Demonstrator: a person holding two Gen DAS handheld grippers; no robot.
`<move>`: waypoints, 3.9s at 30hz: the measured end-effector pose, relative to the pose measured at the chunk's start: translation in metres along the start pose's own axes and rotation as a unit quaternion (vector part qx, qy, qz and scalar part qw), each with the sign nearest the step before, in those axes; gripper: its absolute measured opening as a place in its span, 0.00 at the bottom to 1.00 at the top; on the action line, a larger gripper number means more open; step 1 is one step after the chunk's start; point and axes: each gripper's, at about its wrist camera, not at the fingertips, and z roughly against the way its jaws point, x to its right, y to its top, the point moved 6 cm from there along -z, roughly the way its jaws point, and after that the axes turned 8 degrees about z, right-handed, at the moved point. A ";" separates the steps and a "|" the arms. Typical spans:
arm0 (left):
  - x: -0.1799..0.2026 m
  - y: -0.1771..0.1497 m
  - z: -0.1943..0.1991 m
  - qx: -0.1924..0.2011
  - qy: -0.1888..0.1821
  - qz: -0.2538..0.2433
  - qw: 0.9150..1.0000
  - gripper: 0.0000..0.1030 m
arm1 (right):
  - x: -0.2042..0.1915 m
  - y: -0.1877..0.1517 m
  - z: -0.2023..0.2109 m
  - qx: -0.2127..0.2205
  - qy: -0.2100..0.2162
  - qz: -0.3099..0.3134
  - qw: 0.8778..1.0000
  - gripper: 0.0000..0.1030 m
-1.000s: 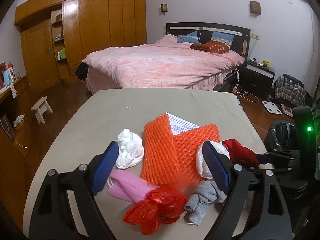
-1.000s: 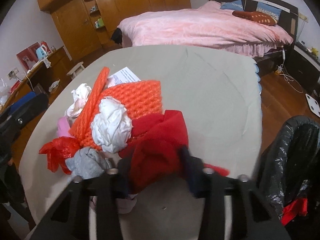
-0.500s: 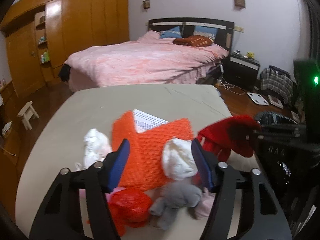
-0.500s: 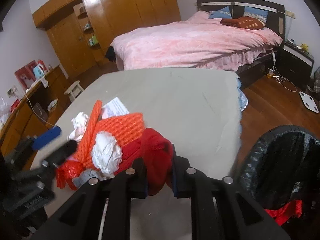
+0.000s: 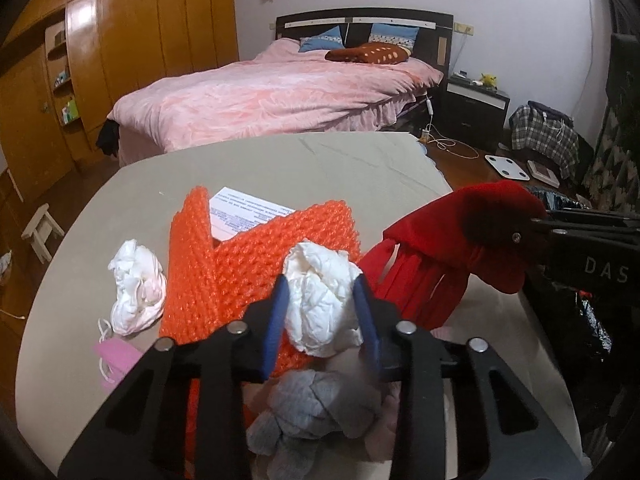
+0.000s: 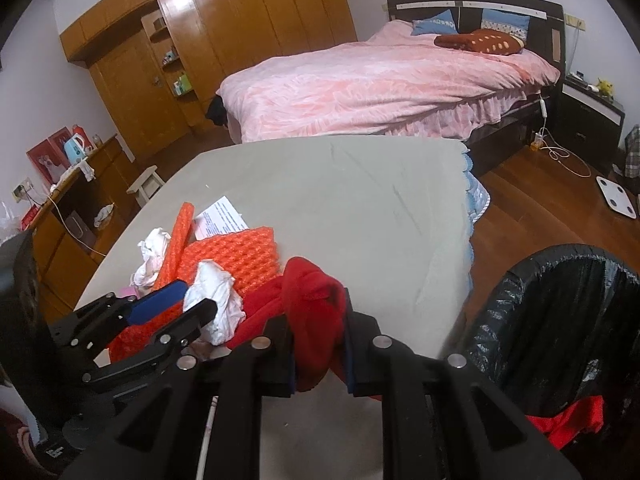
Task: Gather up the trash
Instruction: 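Grasp the white tissue with the left tool while the right tool grasps a red cloth, then carry the white tissue and red cloth over the bin and release both, then move both open tools back over the remaining trash pile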
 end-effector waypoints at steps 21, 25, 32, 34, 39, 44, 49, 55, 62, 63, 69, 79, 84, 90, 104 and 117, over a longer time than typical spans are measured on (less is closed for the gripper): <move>-0.004 0.014 0.036 0.033 -0.013 0.015 0.999 0.04 | -0.005 0.010 0.018 0.020 0.004 0.002 1.000 0.16; -0.005 0.025 0.050 0.052 -0.010 0.014 0.998 0.04 | -0.008 0.018 0.030 0.034 0.005 0.005 0.999 0.16; -0.003 0.041 0.072 0.073 -0.008 0.015 0.997 0.04 | -0.011 0.032 0.052 0.059 0.003 0.014 0.998 0.16; -0.002 0.045 0.077 0.078 -0.009 0.015 0.997 0.04 | -0.011 0.036 0.059 0.066 0.002 0.015 0.998 0.16; 0.006 0.053 0.088 0.087 -0.013 0.012 0.996 0.04 | -0.006 0.041 0.076 0.079 -0.006 0.014 0.997 0.16; 0.015 0.058 0.095 0.093 -0.022 0.011 0.995 0.04 | 0.003 0.042 0.094 0.088 -0.014 0.009 0.996 0.16; 0.029 0.063 0.101 0.099 -0.031 0.005 0.995 0.04 | 0.013 0.040 0.115 0.098 -0.030 0.007 0.995 0.16; 0.052 0.068 0.109 0.106 -0.050 0.000 0.993 0.04 | 0.032 0.038 0.143 0.112 -0.050 0.000 0.992 0.16; 0.092 0.071 0.111 0.108 -0.087 -0.017 0.990 0.04 | 0.065 0.025 0.179 0.122 -0.085 -0.017 0.989 0.16; 0.098 0.071 0.111 0.107 -0.092 -0.019 0.990 0.04 | 0.072 0.023 0.184 0.123 -0.089 -0.023 0.988 0.16; 0.141 0.067 0.106 0.098 -0.130 -0.031 0.986 0.04 | 0.105 0.006 0.207 0.122 -0.122 -0.043 0.984 0.16; 0.209 0.053 0.091 0.075 -0.185 -0.064 0.978 0.04 | 0.149 -0.029 0.222 0.103 -0.166 -0.081 0.977 0.16; 0.232 0.042 0.080 0.057 -0.208 -0.078 0.973 0.05 | 0.162 -0.047 0.222 0.088 -0.178 -0.096 0.975 0.16; 0.237 0.035 0.070 0.036 -0.221 -0.087 0.971 0.34 | 0.172 -0.064 0.222 0.073 -0.197 -0.109 0.972 0.39; 0.168 0.047 0.086 0.063 -0.154 -0.047 0.985 0.84 | 0.141 -0.053 0.220 0.093 -0.207 -0.085 0.970 0.94; 0.050 0.048 0.111 0.082 -0.050 0.004 0.995 0.86 | 0.071 -0.017 0.174 0.110 -0.144 -0.052 0.982 0.94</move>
